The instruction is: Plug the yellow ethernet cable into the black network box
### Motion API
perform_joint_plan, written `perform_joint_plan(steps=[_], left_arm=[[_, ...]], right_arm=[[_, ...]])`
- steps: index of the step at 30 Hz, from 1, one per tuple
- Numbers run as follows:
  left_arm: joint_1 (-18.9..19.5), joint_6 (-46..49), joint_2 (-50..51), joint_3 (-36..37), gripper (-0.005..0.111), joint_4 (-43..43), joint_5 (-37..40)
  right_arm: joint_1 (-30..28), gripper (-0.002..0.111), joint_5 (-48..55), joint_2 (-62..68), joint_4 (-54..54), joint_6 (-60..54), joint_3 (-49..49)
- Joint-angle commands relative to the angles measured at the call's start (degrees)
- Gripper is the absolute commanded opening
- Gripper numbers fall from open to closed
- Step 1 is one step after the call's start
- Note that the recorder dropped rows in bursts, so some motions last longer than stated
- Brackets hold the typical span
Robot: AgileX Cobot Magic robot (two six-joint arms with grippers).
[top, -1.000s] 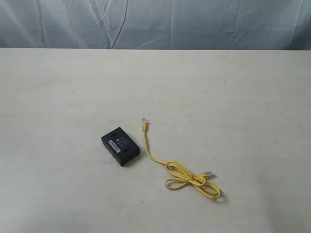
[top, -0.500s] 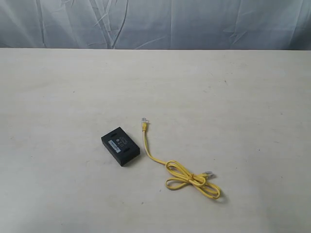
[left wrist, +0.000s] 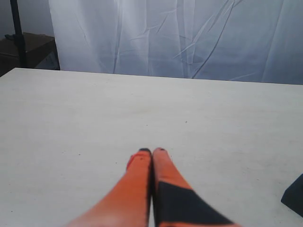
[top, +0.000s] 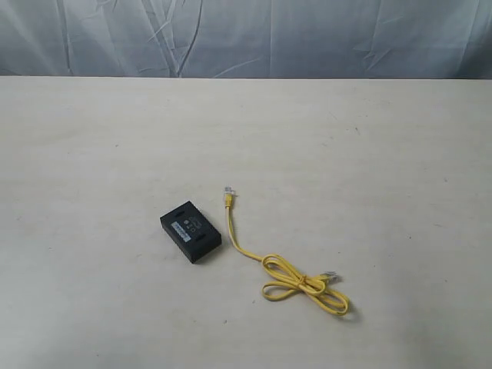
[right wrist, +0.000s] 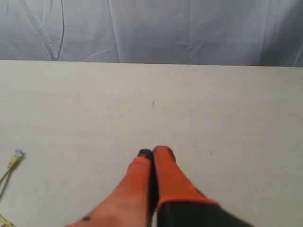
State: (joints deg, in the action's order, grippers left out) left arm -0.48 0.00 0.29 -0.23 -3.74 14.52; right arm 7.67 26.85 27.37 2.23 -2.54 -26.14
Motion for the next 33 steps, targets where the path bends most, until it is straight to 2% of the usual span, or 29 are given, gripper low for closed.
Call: perform_joint_plan(steps=[1,5,9,14,18,26,33], left_arm=[[0.3,0.0,-0.3,0.2,0.000,0.0,-0.7],[0.3,0.0,-0.3,0.2,0.000,0.0,-0.7],[0.3,0.0,-0.3,0.2,0.000,0.0,-0.7],[0.3,0.0,-0.3,0.2,0.000,0.0,-0.7],[0.3,0.0,-0.3,0.2,0.000,0.0,-0.7],[0.3,0.0,-0.3,0.2,0.000,0.0,-0.7],[0.3,0.0,-0.3,0.2,0.000,0.0,-0.7]], right_arm=[[-0.2,0.001,-5.7,7.5,0.3,0.1,-2.1],[-0.2,0.001,-7.6,14.2,13.4,0.4,-2.1],[-0.2,0.001,-5.0,21.7,15.6,-0.2,-2.3],[1.6,0.001,1.3,32.6,17.4,-0.4,-7.6],[7.8,0.001,3.4,40.5,17.7,-0.4,-13.1],[24.4,-0.001,3.8,60.7,17.4,-0.4,-28.7],[31.5,-0.001,17.3,78.6,10.8,3.8,-47.6]])
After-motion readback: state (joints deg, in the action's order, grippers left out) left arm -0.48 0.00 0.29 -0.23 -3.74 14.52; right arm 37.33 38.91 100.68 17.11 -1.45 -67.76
